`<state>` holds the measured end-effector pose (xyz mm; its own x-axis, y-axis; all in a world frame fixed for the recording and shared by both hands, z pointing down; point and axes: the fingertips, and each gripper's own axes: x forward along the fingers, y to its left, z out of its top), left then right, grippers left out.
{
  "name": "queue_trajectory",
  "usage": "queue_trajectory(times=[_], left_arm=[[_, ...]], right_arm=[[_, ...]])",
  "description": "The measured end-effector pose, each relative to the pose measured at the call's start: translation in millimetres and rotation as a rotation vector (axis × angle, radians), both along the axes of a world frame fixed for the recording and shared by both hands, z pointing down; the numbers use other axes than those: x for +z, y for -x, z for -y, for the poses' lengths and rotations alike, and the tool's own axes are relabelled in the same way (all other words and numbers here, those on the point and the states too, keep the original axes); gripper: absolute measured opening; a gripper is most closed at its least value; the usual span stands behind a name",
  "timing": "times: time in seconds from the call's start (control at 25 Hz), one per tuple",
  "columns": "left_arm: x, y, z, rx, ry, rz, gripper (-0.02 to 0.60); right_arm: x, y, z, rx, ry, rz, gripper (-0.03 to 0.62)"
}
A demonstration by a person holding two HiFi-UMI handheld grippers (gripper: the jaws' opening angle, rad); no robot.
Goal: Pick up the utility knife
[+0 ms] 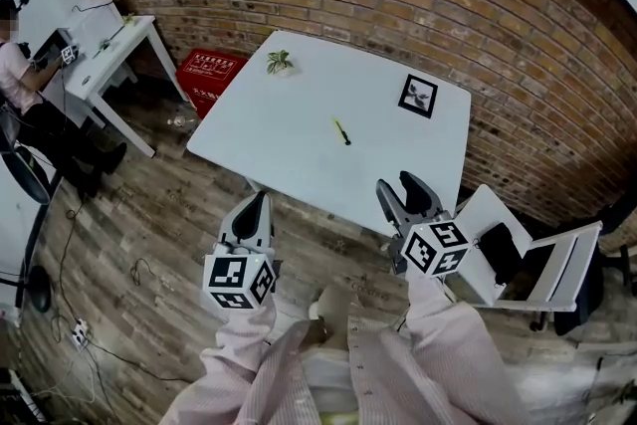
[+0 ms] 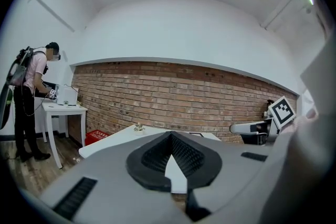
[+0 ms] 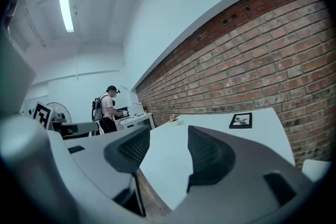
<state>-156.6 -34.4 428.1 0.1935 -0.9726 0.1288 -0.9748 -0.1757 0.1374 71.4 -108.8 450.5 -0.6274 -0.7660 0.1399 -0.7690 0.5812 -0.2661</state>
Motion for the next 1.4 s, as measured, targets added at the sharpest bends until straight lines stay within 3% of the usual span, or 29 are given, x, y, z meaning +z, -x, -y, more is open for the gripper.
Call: queue_trajectory(times=[0.56,1.0,1.4], left_arm=[[21,20,83,0.023,0.045,-0.029,-0.008],[48,36,172,0.026,0.129,-0.076,-0.008],[84,44,224,0.024,0.229,-0.107,-0.008]], right_arm=[[24,18,82,0.052,0.040,-0.040,0.210],[53,51,163,0.002,0.106,-0.123,0.210],[87,76,207,-0.075,0.198,-0.190,0.210]])
